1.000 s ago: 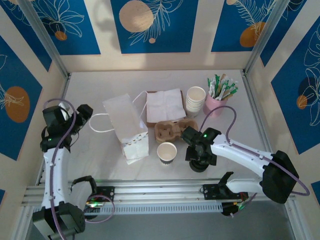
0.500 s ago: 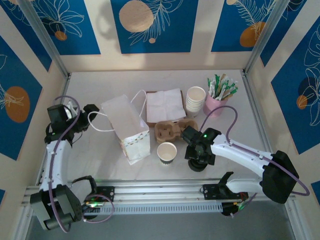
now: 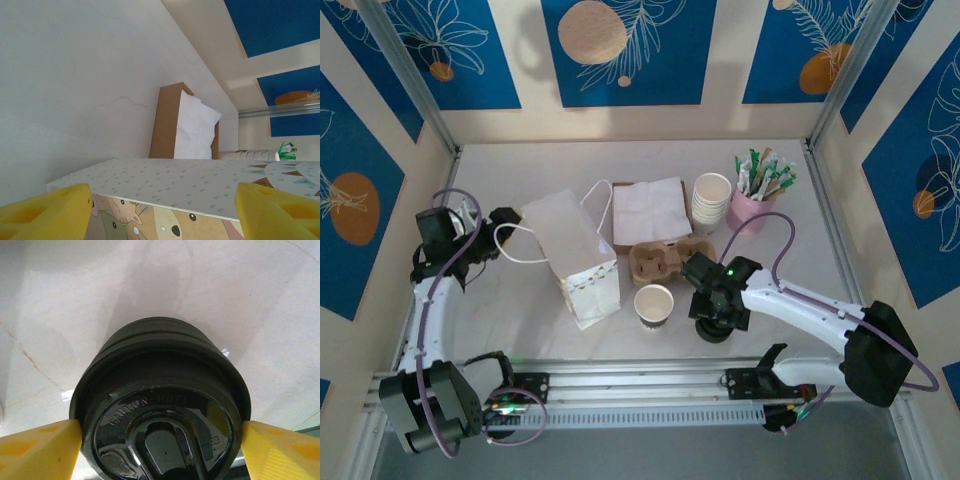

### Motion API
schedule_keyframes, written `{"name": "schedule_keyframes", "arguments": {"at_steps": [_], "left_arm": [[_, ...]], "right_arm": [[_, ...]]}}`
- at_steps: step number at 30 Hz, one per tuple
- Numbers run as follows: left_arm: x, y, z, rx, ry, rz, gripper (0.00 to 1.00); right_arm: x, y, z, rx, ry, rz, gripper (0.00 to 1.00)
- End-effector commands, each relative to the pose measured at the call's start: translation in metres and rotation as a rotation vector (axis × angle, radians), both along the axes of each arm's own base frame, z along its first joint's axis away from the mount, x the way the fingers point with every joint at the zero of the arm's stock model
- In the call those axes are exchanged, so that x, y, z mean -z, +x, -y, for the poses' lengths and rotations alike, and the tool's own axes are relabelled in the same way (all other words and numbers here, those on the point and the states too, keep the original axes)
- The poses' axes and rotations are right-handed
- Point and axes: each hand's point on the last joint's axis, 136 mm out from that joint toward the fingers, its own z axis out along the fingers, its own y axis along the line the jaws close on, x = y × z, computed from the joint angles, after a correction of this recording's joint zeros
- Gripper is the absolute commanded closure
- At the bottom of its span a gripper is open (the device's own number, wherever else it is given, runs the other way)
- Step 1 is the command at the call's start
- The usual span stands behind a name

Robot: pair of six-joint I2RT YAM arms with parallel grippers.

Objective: Pack the takeout coffee

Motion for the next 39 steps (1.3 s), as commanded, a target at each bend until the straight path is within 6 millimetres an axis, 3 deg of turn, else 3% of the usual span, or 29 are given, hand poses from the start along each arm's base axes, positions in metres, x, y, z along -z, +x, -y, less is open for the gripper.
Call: {"name": "schedule_keyframes", "arguments": {"at_steps": [1,7,15,21,30,39], "left_arm": [[0.002,-0.008,0.0,0.01,0.042,0.008,0.25],[0.005,-0.014,0.0,0.004,0.103,0.003,0.25],[0.007,-0.015,0.001,0.009,0.1,-0.002,0.25],[0.006,-0.015,0.001,0.005,0.108,0.001,0.25],[0.005,-0.016,-0.002,-0.006,0.126,0.003,0.24],[0.005,-0.017,-0.006,-0.023,0.155,0.001,0.24]], "right_arm": [[0.003,-0.006,0.007,0.031,-0.018,-0.014,0.18],[-0.013,-0.001,0.01,0.019,-0.025,0.025,0.24],[-0.032,0.0,0.012,0.011,0.006,0.07,0.24],[-0.055,0.009,-0.003,-0.102,0.072,0.13,0.24],[-0.11,0.017,-0.072,-0.531,0.165,0.234,0.27],[-0.109,0.01,-0.133,-0.727,0.238,0.129,0.27]]}}
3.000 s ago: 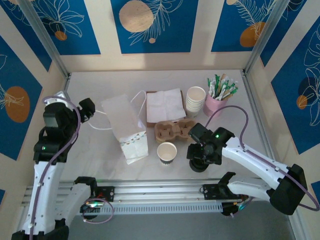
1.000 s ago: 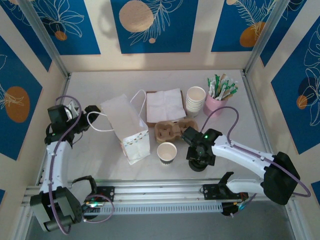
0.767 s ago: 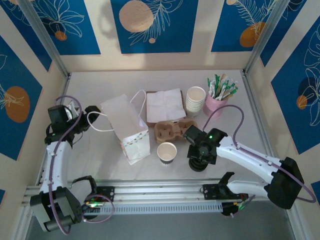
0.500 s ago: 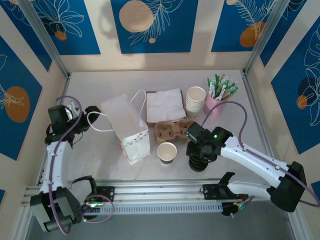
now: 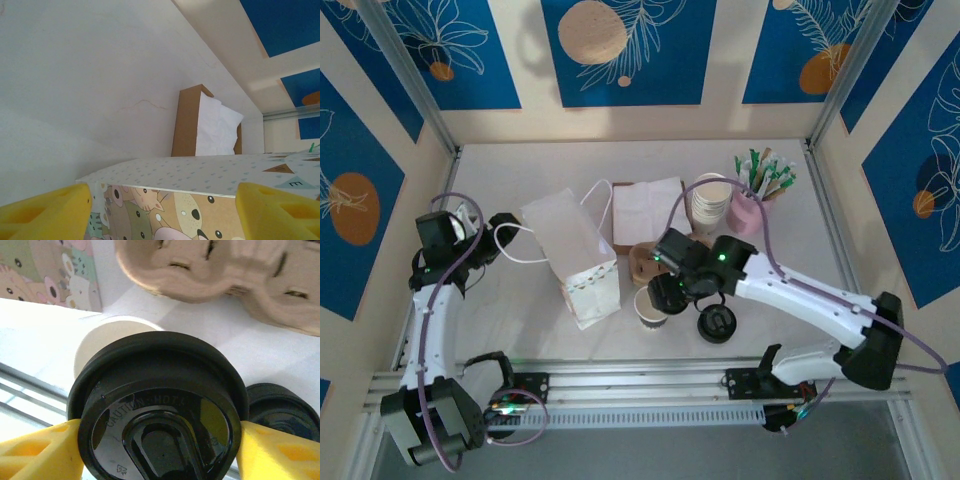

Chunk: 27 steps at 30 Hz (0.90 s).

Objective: Pack the takeout coffee

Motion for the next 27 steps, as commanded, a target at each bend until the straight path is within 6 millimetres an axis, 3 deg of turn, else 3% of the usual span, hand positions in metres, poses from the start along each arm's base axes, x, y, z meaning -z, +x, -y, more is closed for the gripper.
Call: {"name": "schedule_keyframes", "arguments": {"at_steps": [1,14,21,27], "left_arm": [[0.001,-0.005,0.0,0.007,0.037,0.002,0.24],[-0.001,-0.006,-0.001,0.002,0.052,0.006,0.23],[-0.001,-0.006,-0.002,-0.003,0.058,0.005,0.23],[-0.001,-0.006,-0.002,0.0,0.055,0.008,0.23]], "right_arm": [[-0.004,-0.009,-0.02,-0.107,0.029,-0.049,0.27],[0.017,-0.007,-0.025,-0.144,-0.133,-0.086,0.27],[0.007,-0.007,-0.031,-0.172,-0.161,-0.05,0.26],[0.01,-0.003,-0.021,-0.164,-0.251,-0.031,0.26]]}}
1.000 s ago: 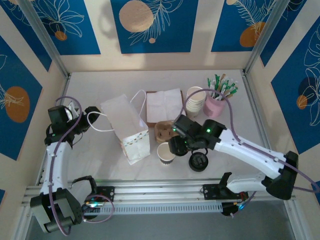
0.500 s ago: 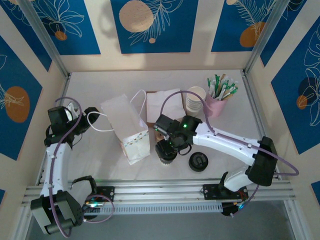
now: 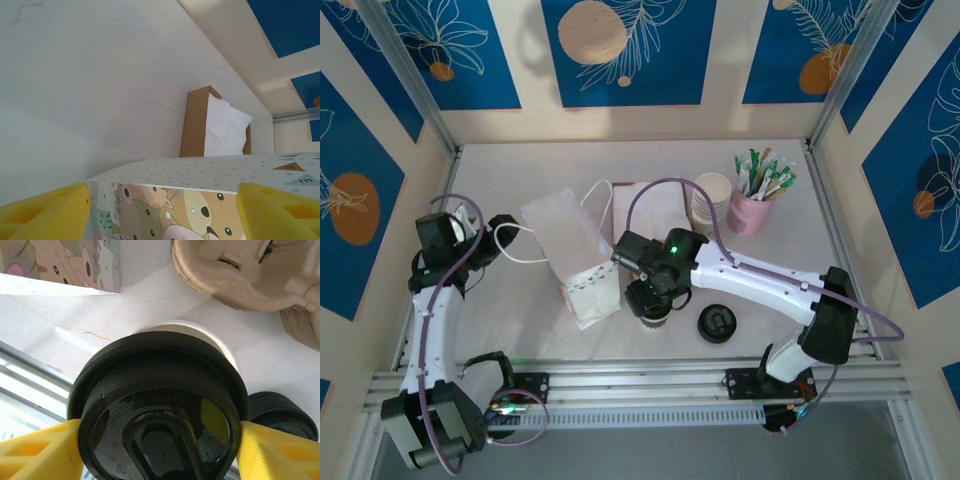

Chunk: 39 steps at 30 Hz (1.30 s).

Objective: Pack the takeout coffee

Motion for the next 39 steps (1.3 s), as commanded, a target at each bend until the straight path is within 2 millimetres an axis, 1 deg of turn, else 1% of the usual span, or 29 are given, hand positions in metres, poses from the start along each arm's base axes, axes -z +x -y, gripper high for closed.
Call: {"name": "schedule_keyframes", "arguments": {"at_steps": [1,8,14,18,24,30,34,39], "left_arm": [[-0.002,-0.004,0.002,0.011,0.02,0.009,0.23],[-0.003,-0.004,0.002,0.012,0.024,0.013,0.23],[-0.004,-0.004,0.003,0.017,0.017,0.014,0.23],[-0.003,-0.004,0.003,0.017,0.014,0.014,0.23],[-0.003,-0.004,0.003,0.013,0.016,0.013,0.23],[-0.003,-0.004,0.003,0.013,0.017,0.015,0.23],[-0.004,-0.004,0.003,0.014,0.017,0.016,0.23],[-0.004,-0.004,0.002,0.011,0.018,0.015,0.23]], "right_arm": [[0.005,0.0,0.012,-0.008,-0.091,0.0,0.26],[0.017,-0.003,0.001,-0.009,-0.065,-0.035,0.26],[0.024,0.0,0.006,0.005,-0.105,-0.032,0.26],[0.029,-0.003,0.004,0.003,-0.093,-0.052,0.26],[0.036,-0.005,0.007,0.012,-0.115,-0.066,0.26],[0.041,-0.007,0.001,0.022,-0.086,-0.086,0.26],[0.047,-0.002,0.008,0.052,-0.12,-0.078,0.26],[0.048,0.003,0.014,0.091,-0.138,-0.061,0.26]]}}
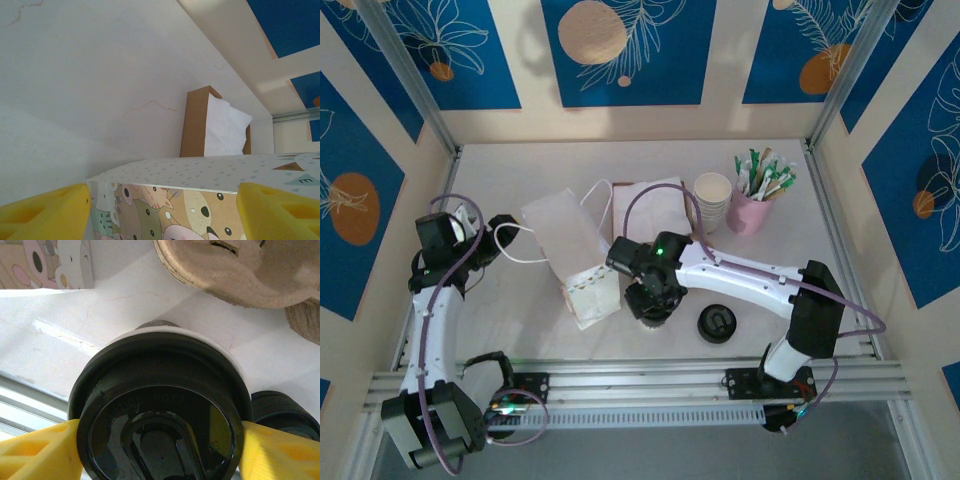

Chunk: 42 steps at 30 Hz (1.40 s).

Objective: Pack the takeout coffee

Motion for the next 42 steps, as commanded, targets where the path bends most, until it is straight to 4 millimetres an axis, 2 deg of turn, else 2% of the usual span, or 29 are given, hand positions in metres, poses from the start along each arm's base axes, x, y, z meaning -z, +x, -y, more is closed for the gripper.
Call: {"name": "schedule_keyframes", "arguments": {"at_steps": [1,18,29,35,42], "left_arm": [[-0.003,-0.004,0.002,0.012,0.018,0.014,0.23],[-0.003,-0.004,0.002,0.01,0.019,0.013,0.23],[-0.002,-0.004,0.001,0.008,0.021,0.011,0.23],[-0.002,-0.003,0.002,0.009,0.02,0.01,0.23],[-0.001,-0.004,0.002,0.01,0.018,0.007,0.23]], "right_arm": [[0.017,-0.003,0.012,0.049,-0.064,-0.028,0.26],[-0.005,0.006,0.008,0.134,0.025,0.057,0.27],[-0.021,0.007,0.005,0.117,0.057,0.07,0.27],[-0.015,0.006,0.006,0.116,0.055,0.055,0.27],[0.004,0.002,0.001,0.13,0.09,-0.005,0.27]]}}
